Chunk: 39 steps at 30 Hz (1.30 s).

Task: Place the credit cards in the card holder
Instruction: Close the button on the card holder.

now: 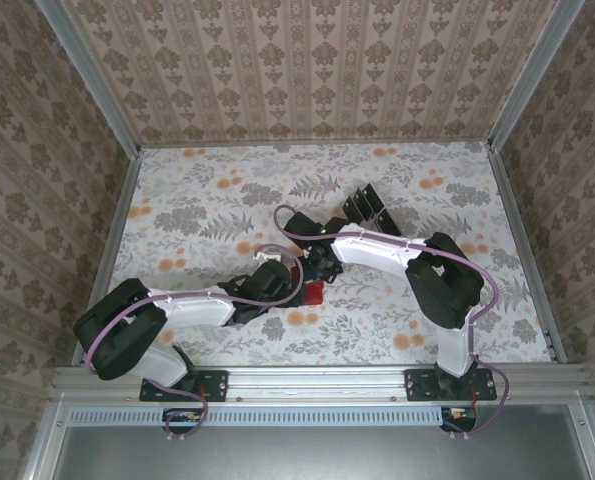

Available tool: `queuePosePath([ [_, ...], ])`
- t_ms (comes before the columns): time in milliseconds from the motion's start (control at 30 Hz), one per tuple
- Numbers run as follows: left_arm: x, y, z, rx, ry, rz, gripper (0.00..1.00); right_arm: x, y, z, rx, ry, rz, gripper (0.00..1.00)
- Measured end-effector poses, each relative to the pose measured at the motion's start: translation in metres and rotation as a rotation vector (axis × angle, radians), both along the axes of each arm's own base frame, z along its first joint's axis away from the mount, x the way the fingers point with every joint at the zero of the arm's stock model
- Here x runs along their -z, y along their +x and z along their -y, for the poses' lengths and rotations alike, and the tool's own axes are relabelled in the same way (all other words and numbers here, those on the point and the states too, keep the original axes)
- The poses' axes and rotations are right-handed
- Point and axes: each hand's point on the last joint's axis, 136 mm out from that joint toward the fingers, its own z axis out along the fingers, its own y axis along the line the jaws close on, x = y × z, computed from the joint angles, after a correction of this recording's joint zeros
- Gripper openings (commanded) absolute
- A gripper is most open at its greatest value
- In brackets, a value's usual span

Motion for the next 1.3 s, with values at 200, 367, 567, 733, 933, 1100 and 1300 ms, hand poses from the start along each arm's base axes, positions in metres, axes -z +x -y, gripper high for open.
queuePosePath([
  [200, 0.0, 0.0, 0.0, 0.0, 0.0, 0.0, 0.97, 0.003, -0.002, 0.0, 0.007, 0.006, -0.008, 0.0],
  [367, 0.0, 0.0, 0.0, 0.0, 0.0, 0.0, 0.97, 0.005, -0.002, 0.0, 0.013, 0.011, -0.01, 0.0],
  [567, 0.0, 0.0, 0.0, 0.0, 0.0, 0.0, 0.97, 0.007, -0.002, 0.0, 0.016, 0.016, -0.011, 0.0],
  [733, 0.0, 0.0, 0.0, 0.0, 0.001, 0.0, 0.96, 0.008, -0.002, -0.001, 0.016, 0.019, -0.012, 0.0],
  [933, 0.0, 0.0, 0.0, -0.001, 0.0, 0.0, 0.96, 0.011, -0.001, -0.002, 0.021, 0.027, -0.008, 0.0],
  [1100, -0.008, -0.003, -0.001, 0.002, -0.033, 0.007, 0.96, 0.012, 0.0, -0.003, 0.034, 0.039, -0.003, 0.0],
  [1300, -0.011, -0.015, -0.028, -0.038, -0.018, 0.007, 0.96, 0.013, 0.001, -0.004, 0.042, 0.047, 0.002, 0.0],
])
